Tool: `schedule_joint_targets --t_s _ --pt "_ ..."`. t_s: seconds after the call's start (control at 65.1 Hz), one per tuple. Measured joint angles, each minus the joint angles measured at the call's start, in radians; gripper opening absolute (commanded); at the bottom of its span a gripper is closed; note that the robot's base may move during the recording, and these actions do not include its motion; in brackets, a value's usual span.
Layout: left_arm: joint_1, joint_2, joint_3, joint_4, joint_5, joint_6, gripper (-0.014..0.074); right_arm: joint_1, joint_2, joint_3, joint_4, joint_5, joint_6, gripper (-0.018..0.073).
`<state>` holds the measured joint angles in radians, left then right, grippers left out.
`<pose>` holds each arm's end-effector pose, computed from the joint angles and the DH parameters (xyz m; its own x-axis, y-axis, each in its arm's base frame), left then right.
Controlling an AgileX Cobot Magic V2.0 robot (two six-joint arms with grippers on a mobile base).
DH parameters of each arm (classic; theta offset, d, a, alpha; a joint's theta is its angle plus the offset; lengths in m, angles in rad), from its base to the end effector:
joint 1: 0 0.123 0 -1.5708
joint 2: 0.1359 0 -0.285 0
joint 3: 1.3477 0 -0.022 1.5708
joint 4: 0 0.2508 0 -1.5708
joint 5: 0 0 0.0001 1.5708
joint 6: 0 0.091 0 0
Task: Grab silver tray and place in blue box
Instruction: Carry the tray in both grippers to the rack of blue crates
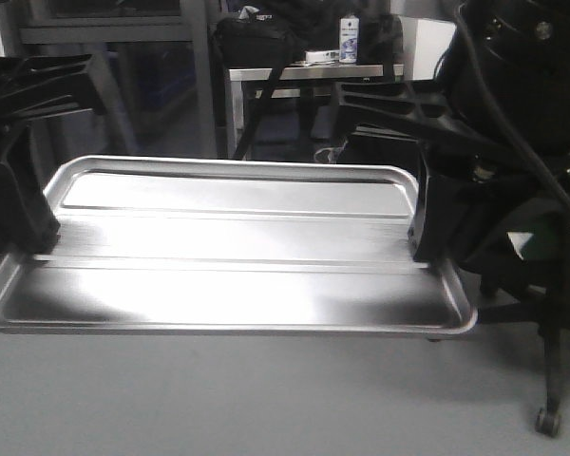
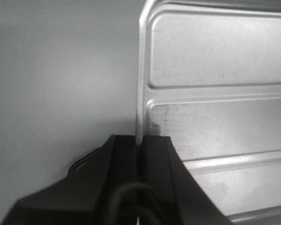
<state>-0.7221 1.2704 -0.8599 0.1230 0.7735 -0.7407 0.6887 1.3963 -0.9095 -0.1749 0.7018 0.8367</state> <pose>0.1851 -0.1526 0.2648 -0.9114 -0.0034 -0.4116 0.0952 0.9711 -0.2187 0.2150 0.1637 0.2501 -0.9058 0.0860 -0.4149 -0.0084 0.9754 0.2205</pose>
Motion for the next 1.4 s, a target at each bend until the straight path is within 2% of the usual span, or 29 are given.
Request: schedule_joint_targets --t_s 1.398 --pt "0.000 0.000 0.000 0.000 -0.004 0.002 -0.0104 0.000 0.000 0.000 0.000 0.002 0.001 0.0060"
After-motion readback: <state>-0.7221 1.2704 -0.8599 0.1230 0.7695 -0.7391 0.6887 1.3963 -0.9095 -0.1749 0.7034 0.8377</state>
